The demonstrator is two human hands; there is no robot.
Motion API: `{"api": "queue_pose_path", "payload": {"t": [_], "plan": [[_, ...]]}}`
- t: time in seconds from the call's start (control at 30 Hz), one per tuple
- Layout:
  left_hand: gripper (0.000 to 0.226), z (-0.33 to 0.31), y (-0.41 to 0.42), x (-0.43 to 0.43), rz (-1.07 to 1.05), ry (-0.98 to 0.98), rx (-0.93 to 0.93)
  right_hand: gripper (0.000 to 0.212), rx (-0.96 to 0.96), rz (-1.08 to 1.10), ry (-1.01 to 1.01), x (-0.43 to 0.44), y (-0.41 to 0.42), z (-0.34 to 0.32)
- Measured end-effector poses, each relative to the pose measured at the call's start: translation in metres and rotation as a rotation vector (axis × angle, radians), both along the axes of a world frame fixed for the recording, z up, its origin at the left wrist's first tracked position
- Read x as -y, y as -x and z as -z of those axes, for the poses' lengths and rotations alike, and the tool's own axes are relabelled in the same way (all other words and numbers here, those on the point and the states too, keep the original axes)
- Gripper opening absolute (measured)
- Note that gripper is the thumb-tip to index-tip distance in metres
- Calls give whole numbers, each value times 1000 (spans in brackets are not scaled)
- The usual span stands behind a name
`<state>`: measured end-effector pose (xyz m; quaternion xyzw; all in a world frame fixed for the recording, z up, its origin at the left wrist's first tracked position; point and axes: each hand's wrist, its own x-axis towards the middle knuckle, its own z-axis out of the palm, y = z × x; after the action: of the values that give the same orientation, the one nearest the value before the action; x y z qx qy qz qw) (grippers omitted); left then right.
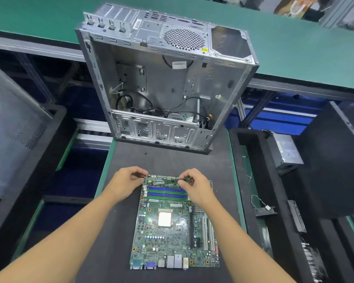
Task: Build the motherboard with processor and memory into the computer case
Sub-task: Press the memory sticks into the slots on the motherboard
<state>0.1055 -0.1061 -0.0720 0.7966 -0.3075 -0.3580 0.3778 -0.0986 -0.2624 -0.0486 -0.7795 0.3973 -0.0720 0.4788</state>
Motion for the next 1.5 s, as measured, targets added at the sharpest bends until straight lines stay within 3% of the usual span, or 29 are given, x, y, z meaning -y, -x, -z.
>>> {"api": "queue_pose_path", "payload": {"t": [0.13,0.37,0.57,1.1,1.3,1.5], "plan": [[22,-4,2,-3,104,-22,59,20,8,24,-9,-9,0,11],[20,-4,7,2,96,-36,155,14,23,79,-37,-9,5,17],[23,-4,5,2,134,-34,159,25,1,72,-29,-9,6,17],[26,-4,7,-2,141,-28,184,17,-33,72,-12,-11,7,18],[20,-8,6,1,290,-37,297,3,-125,-28,201,-11,7,20],[14,-8,8,6,397,-34,420,18,-253,-193,371,-5,4,17]]}}
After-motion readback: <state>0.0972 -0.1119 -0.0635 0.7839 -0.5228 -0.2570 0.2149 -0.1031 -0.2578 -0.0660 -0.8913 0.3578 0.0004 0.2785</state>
